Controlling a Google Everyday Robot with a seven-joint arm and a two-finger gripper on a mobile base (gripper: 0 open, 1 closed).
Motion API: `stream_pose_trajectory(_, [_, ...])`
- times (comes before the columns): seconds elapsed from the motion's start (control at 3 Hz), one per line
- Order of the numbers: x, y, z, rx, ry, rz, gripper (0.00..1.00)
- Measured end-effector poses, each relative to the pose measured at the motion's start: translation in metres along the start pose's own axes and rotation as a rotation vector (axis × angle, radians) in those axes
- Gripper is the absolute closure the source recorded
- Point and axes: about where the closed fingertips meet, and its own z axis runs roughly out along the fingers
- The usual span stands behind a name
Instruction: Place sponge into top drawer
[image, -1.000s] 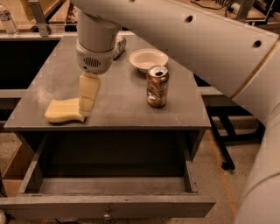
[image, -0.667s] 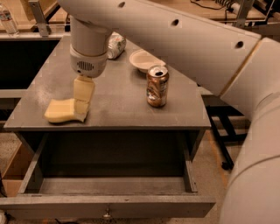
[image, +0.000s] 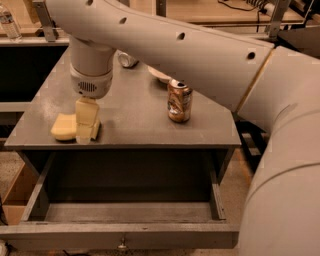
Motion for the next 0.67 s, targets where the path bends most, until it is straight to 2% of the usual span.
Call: stream_pose_trajectory(0.67, [-0.008, 0.003, 0.033, -0.031, 0.019, -0.001, 0.00])
